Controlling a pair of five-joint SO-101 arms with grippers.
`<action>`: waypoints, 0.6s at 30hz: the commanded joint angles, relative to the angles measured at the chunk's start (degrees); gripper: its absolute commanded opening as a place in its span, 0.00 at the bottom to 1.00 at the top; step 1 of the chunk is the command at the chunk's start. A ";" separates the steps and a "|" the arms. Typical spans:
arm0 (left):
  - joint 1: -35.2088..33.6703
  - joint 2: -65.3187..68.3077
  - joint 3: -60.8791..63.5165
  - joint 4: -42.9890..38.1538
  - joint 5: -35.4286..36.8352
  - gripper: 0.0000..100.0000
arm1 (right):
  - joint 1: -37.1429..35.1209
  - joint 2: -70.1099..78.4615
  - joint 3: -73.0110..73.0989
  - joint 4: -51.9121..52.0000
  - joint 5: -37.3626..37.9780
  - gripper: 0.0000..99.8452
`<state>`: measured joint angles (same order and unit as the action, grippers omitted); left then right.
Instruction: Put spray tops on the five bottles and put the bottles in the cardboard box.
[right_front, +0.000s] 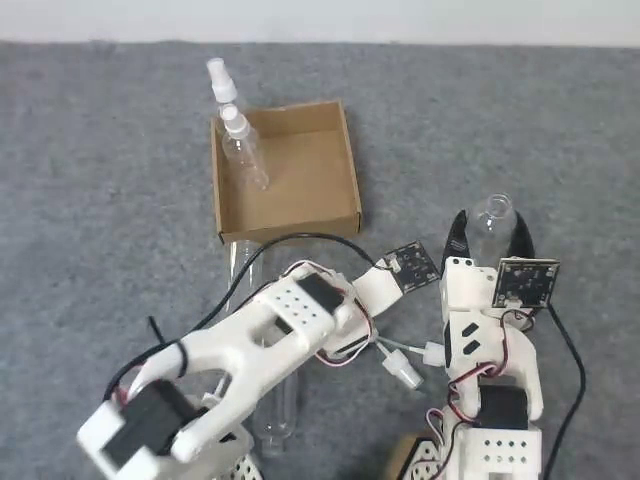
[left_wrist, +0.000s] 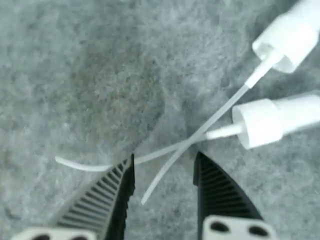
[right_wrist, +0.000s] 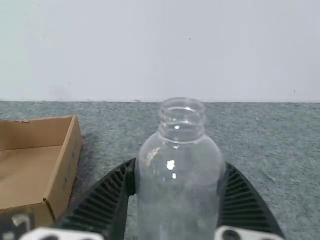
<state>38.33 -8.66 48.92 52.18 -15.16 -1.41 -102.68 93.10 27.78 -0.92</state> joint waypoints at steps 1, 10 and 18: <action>0.35 2.90 -5.85 1.05 -1.05 0.18 | 0.66 -1.27 -2.37 -1.54 -0.35 0.18; 0.35 6.86 -8.75 3.08 -1.14 0.09 | 0.66 -1.27 -2.37 -1.54 -0.35 0.18; -0.09 6.86 -9.45 6.07 -1.14 0.05 | 0.66 -1.27 -2.46 -1.54 -0.35 0.18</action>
<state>38.51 -2.33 43.91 55.60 -16.04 -0.62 -102.59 93.27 27.78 -0.84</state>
